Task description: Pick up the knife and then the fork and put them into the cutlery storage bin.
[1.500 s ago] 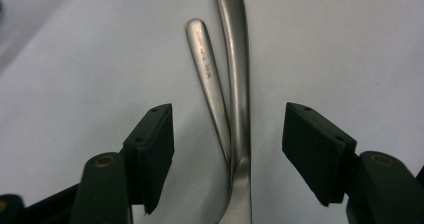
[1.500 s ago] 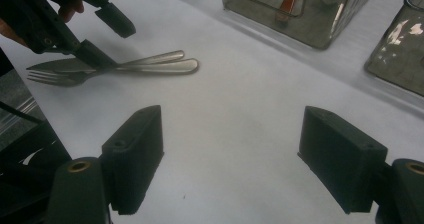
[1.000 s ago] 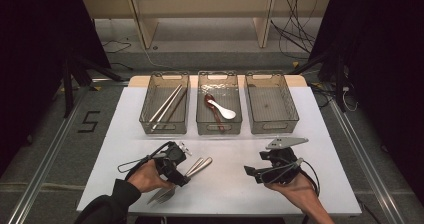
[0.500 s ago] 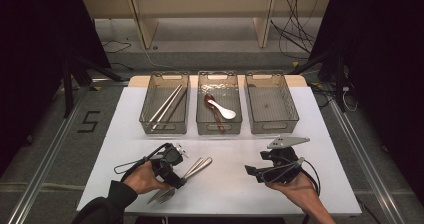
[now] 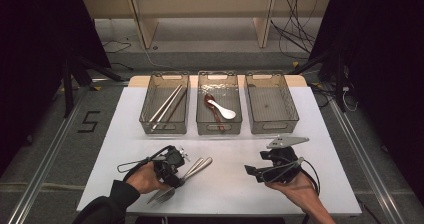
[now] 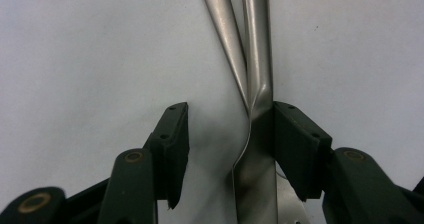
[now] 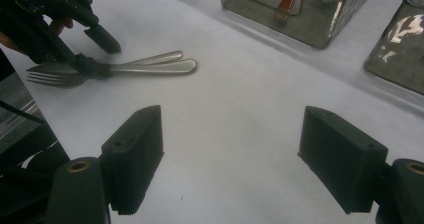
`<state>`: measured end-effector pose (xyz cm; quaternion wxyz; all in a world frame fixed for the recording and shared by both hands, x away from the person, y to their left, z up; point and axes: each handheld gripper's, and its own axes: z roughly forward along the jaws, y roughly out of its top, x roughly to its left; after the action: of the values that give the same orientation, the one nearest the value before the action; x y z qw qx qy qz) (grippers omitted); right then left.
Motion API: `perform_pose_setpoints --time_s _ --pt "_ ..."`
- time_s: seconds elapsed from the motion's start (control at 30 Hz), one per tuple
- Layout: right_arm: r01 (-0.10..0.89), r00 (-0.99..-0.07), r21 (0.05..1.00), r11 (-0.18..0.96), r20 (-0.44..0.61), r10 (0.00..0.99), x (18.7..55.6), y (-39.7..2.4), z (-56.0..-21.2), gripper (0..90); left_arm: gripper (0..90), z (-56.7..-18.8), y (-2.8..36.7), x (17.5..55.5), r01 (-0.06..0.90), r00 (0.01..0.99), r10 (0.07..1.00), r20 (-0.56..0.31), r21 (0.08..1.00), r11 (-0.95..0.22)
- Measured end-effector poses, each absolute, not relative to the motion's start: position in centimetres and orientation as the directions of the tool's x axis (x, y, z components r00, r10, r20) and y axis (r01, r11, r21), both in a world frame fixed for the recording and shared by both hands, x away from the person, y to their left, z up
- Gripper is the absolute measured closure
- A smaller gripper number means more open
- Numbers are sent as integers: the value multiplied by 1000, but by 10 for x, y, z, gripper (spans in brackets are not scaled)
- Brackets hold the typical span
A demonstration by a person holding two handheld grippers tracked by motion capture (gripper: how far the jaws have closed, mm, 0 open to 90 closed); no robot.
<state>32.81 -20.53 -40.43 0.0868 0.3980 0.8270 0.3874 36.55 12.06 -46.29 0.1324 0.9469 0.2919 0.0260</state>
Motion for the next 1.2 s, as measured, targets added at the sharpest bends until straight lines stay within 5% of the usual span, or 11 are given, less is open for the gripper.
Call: perform_pose_setpoints --time_s 0.4,0.57,1.0,1.1,1.2 --pt "587 -674 707 394 157 722 327 -202 -404 261 618 -462 117 363 517 848 530 -24 258 -816" --pt "589 -670 708 390 159 725 327 -202 -403 262 739 -461 113 360 491 864 503 -22 255 -833" --pt "580 -677 712 395 152 720 326 -202 -402 262 770 -459 113 360 476 873 488 -21 259 -840" --pt "583 -676 711 394 154 721 326 -202 -402 263 868 -454 114 359 460 879 476 -18 288 -840" --pt "580 -677 712 396 152 720 327 -202 -402 263 871 -454 112 359 464 879 477 -26 280 -840"
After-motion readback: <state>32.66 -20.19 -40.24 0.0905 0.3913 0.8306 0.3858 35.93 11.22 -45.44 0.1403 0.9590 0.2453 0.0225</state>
